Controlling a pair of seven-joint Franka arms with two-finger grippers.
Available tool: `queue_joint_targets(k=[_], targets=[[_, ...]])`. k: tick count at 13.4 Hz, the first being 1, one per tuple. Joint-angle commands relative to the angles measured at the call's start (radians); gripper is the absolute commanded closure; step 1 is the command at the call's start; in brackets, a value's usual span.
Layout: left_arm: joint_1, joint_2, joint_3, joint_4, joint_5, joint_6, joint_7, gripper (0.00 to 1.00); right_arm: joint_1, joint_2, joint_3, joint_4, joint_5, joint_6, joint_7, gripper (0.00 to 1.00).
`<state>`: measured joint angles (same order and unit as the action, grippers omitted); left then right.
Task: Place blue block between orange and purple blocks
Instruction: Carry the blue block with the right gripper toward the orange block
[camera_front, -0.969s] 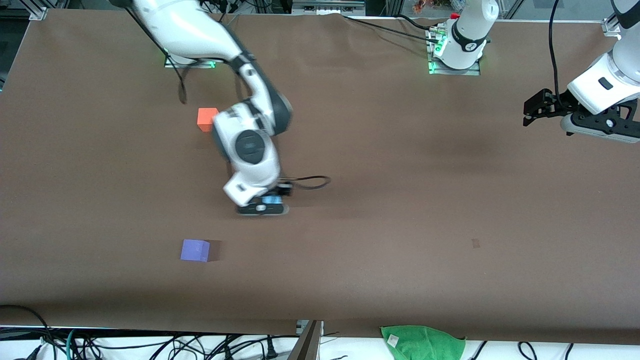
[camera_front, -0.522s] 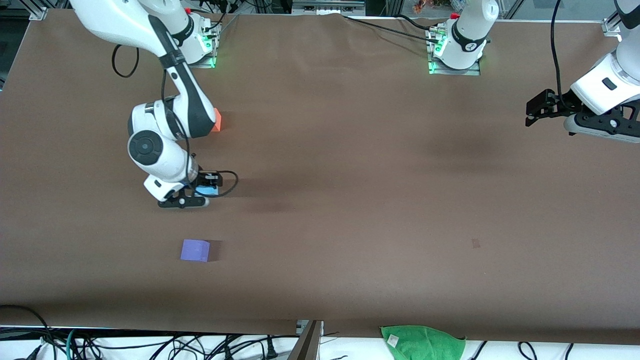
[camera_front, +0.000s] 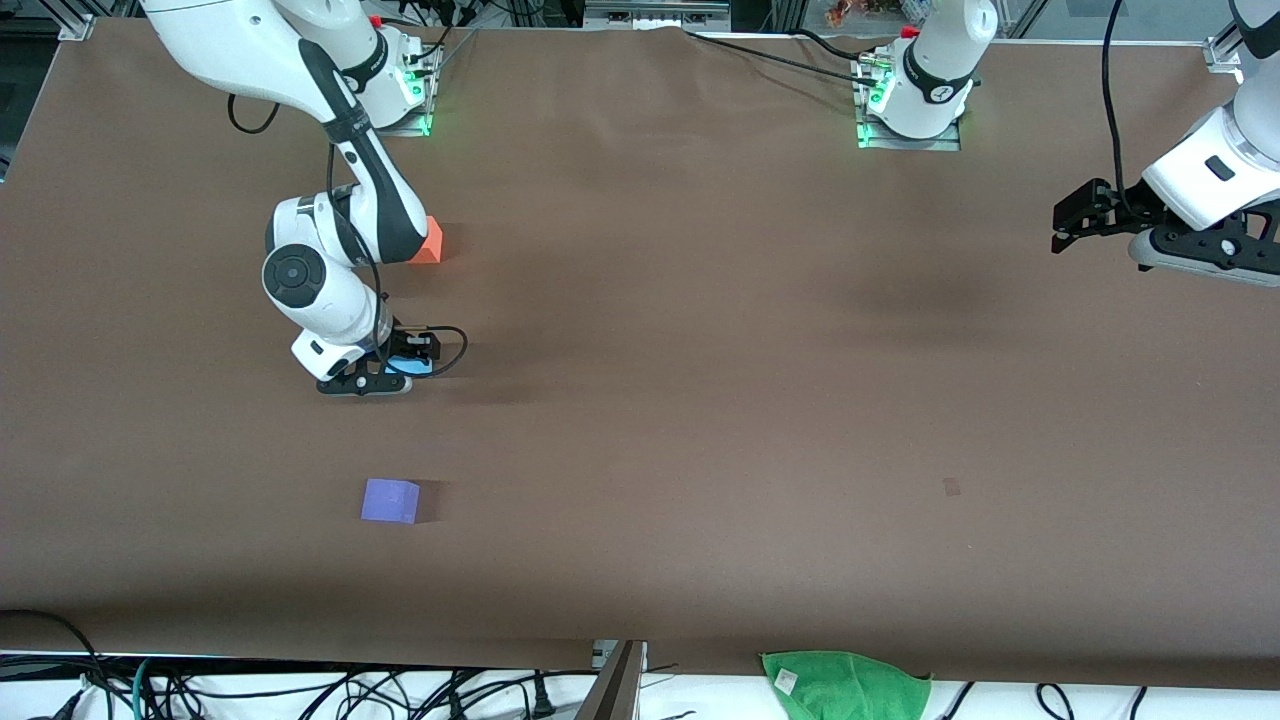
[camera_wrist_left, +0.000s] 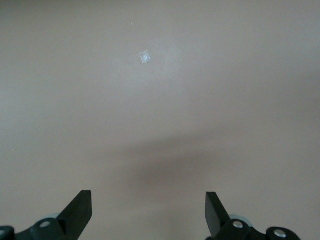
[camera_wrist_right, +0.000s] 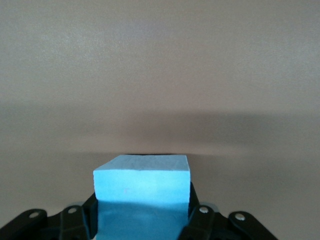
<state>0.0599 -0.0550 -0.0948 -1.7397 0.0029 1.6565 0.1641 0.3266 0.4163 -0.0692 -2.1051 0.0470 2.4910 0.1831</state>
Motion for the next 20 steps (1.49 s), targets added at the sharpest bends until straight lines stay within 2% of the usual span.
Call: queue_joint_targets(k=[1,4,7,9,10,11,14,20], targets=[[0.001,0.040,-0.011,0.068,0.019,-0.020,-0.011,0.00,-0.018,-0.028,0.017,-0.041,0.065,0.029,-0.028,0.57],[0.001,0.041,-0.013,0.072,0.019,-0.026,-0.012,0.00,-0.018,-0.011,0.017,-0.056,0.074,0.077,-0.028,0.55],[0.003,0.041,-0.011,0.072,0.019,-0.035,-0.011,0.00,-0.018,-0.007,0.017,-0.056,0.074,0.078,-0.028,0.48],[0.001,0.044,-0.013,0.074,0.020,-0.029,-0.009,0.00,-0.018,-0.008,0.017,-0.056,0.074,0.077,-0.028,0.28],[0.000,0.044,-0.013,0.083,0.020,-0.027,-0.009,0.00,-0.018,-0.014,0.017,-0.053,0.074,0.074,-0.027,0.11],[-0.006,0.056,-0.013,0.094,0.020,-0.029,-0.011,0.00,-0.018,-0.023,0.017,-0.052,0.074,0.066,-0.025,0.02],[-0.006,0.064,-0.013,0.101,0.020,-0.032,-0.011,0.00,-0.018,-0.062,0.011,-0.015,0.074,-0.022,-0.030,0.01],[-0.008,0.066,-0.013,0.104,0.020,-0.032,-0.009,0.00,-0.017,-0.232,0.000,0.046,0.074,-0.199,-0.016,0.01]])
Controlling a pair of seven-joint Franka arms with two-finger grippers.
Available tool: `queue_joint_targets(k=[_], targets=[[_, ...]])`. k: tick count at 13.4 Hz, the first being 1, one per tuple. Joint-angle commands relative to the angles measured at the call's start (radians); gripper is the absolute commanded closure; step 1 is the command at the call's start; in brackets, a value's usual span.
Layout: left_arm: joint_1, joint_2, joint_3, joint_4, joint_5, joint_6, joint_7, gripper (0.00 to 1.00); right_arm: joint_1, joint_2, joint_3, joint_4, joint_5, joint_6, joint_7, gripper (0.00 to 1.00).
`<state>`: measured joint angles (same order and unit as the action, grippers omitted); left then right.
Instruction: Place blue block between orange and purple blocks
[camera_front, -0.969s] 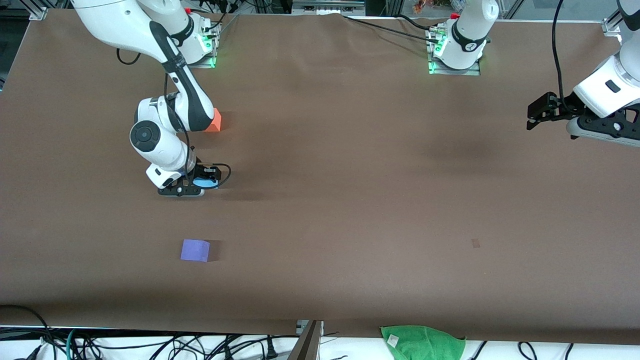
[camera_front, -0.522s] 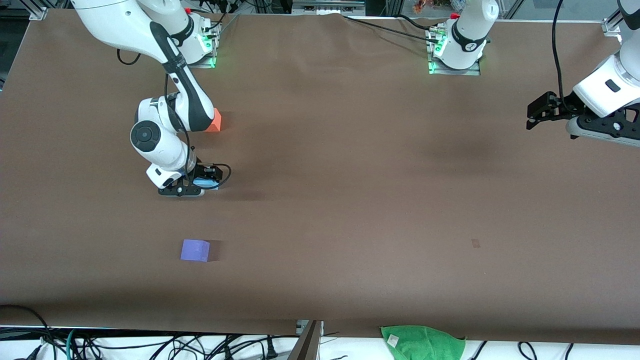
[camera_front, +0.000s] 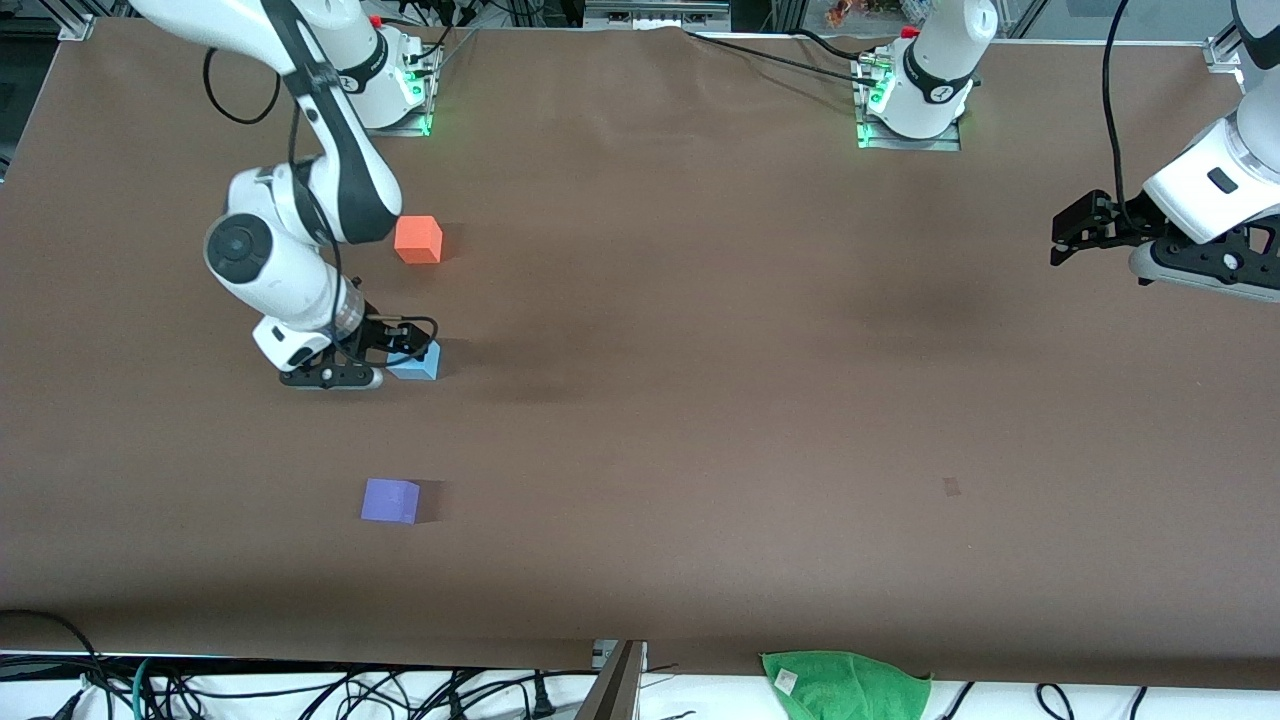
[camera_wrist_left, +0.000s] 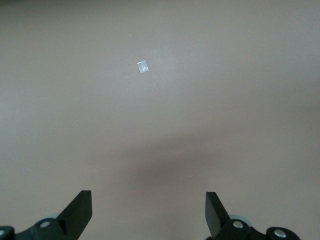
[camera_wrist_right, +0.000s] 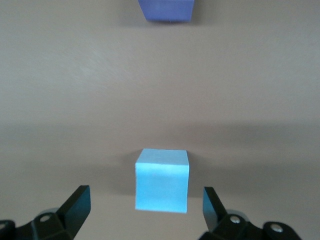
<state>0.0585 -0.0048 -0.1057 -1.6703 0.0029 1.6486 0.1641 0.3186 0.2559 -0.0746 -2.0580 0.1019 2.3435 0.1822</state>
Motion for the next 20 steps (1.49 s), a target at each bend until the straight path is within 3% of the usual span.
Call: queue_joint_targets(k=[1,4,7,11,14,20], targets=[[-0.006,0.016,-0.003,0.037,0.020,-0.024,-0.009,0.00,-0.009,-0.119,0.006,-0.001,0.015,-0.065,0.005,0.01],[-0.006,0.016,-0.003,0.035,0.020,-0.027,-0.006,0.00,-0.009,-0.234,-0.004,0.036,-0.002,-0.180,0.013,0.01],[-0.006,0.016,-0.003,0.035,0.020,-0.027,-0.006,0.00,-0.009,-0.259,-0.023,0.195,-0.013,-0.405,0.014,0.01],[-0.008,0.016,-0.005,0.037,0.020,-0.029,-0.006,0.00,-0.010,-0.257,-0.103,0.425,-0.014,-0.668,0.004,0.01],[-0.008,0.016,-0.012,0.035,0.020,-0.029,-0.008,0.00,-0.093,-0.257,-0.091,0.485,-0.019,-0.754,-0.029,0.01],[-0.008,0.016,-0.022,0.035,0.020,-0.029,-0.011,0.00,-0.084,-0.247,-0.090,0.525,-0.045,-0.782,-0.055,0.01]])
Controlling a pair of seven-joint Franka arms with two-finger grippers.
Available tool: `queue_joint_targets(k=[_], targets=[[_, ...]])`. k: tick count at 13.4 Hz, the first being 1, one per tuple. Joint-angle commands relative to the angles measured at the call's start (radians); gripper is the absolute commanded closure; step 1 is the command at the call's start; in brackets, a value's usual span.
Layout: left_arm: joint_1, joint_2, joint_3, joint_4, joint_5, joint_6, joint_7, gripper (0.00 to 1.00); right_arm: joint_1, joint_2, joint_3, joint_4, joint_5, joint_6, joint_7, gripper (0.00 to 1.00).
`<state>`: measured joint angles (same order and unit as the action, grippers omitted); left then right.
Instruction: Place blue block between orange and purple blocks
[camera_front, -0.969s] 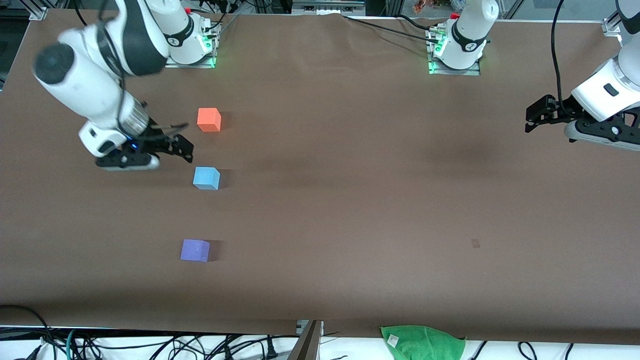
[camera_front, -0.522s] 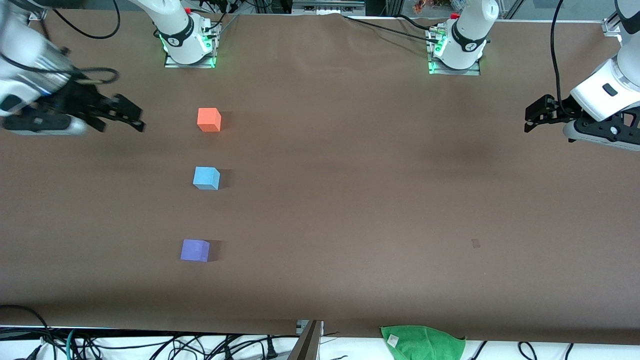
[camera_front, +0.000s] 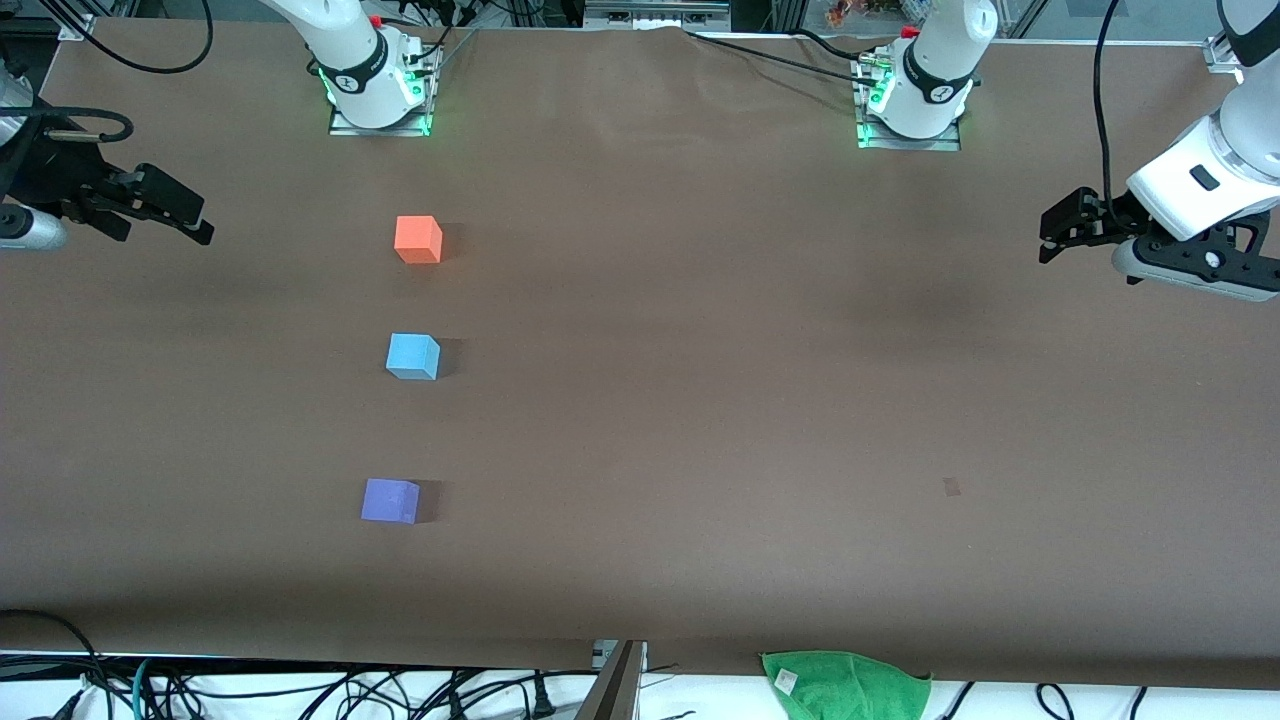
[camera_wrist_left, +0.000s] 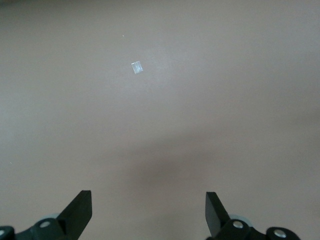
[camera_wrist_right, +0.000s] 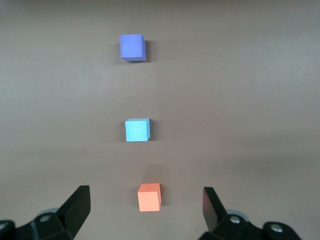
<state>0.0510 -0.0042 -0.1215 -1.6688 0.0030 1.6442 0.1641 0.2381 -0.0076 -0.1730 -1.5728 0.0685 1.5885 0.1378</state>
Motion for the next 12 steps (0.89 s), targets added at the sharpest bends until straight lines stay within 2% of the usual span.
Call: queue_joint_targets(k=[1,12], targets=[[0.000,0.015,-0.006,0.034,0.020,-0.026,-0.011,0.00,-0.002,0.018,0.009,0.042,-0.013,-0.025,-0.004,0.01],[0.001,0.016,-0.006,0.034,0.020,-0.026,-0.009,0.00,-0.002,0.024,0.009,0.043,-0.018,-0.018,-0.009,0.01]])
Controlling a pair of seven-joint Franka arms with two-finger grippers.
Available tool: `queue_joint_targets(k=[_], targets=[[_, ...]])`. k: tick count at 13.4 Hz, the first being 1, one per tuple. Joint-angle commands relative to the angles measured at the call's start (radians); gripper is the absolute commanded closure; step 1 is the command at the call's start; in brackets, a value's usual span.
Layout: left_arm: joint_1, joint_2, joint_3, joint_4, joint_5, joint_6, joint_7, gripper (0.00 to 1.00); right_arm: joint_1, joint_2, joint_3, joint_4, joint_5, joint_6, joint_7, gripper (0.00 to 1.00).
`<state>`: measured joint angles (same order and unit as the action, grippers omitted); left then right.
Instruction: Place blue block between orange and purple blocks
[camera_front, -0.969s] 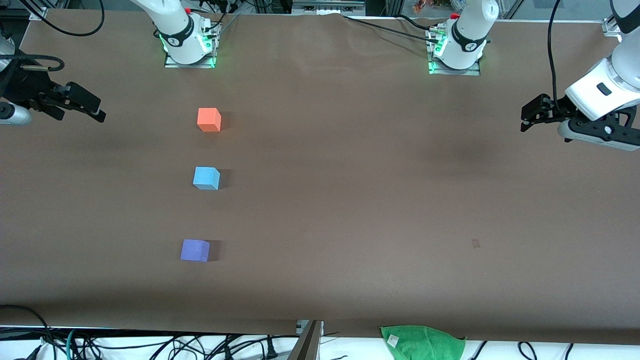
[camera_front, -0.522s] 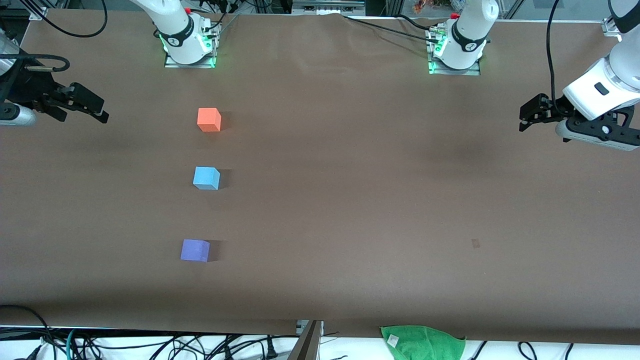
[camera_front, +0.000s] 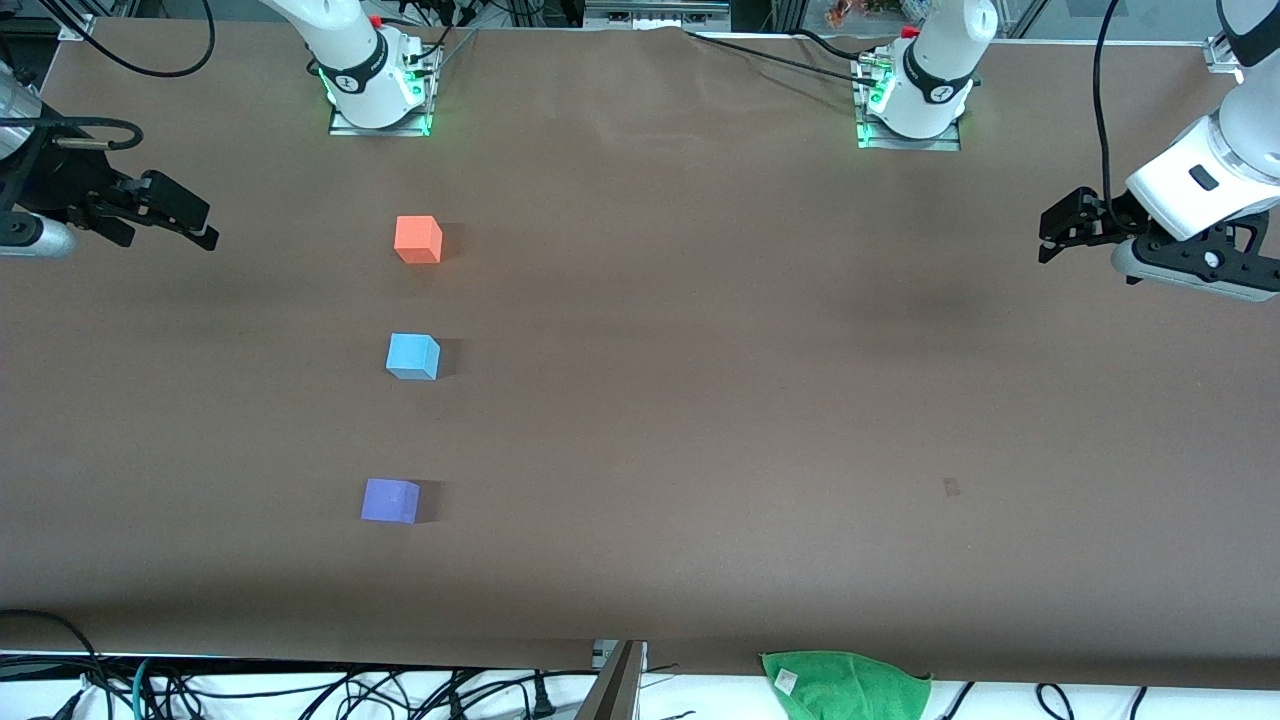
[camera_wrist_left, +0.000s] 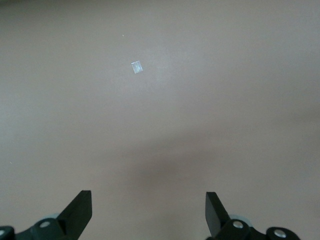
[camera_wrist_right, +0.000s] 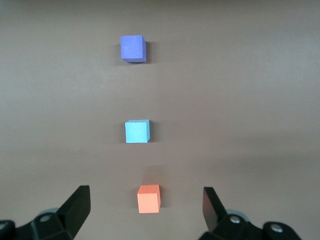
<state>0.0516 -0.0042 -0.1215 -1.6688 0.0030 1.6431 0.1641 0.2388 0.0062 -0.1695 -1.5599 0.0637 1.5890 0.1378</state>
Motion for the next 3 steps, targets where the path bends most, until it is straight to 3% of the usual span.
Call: queue_joint_targets(k=[1,3], targets=[[0.001,0.015,-0.006,0.034,0.020,-0.026,-0.011,0.00,-0.003,0.011,0.005,0.031,-0.013,-0.018,-0.009,0.01],[0.001,0.016,-0.007,0.034,0.020,-0.025,-0.011,0.00,-0.003,0.011,0.005,0.031,-0.013,-0.018,-0.009,0.01]])
